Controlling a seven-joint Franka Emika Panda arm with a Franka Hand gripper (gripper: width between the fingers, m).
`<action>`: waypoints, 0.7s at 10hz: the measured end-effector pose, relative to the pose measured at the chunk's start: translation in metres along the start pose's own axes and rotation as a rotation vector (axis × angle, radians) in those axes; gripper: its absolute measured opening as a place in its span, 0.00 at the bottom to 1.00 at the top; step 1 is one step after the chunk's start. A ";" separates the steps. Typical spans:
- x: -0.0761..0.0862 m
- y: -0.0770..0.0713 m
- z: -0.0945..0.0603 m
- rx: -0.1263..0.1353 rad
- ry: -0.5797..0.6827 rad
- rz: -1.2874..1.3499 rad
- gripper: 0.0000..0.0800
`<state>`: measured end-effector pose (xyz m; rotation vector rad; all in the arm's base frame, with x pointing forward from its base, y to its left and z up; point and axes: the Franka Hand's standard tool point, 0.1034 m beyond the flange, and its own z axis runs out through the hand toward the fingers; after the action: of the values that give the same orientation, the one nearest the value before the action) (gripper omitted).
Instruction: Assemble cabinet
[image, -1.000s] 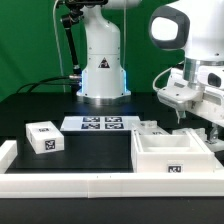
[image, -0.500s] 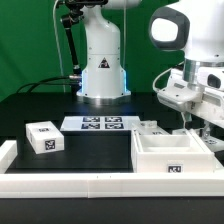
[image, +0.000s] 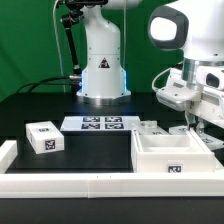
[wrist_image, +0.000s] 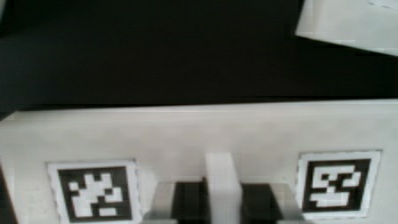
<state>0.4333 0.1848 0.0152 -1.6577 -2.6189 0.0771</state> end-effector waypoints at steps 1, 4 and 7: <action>0.000 0.000 0.000 0.000 0.000 0.000 0.08; -0.008 -0.007 -0.008 -0.006 -0.010 0.073 0.08; -0.024 -0.024 -0.029 -0.028 -0.033 0.184 0.08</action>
Offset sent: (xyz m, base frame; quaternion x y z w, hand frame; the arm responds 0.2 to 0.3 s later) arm -0.0183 -0.0333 0.0354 -0.0143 -0.0154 0.1264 0.9918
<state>0.4237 0.1534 0.0458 -1.9195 -2.4944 0.0748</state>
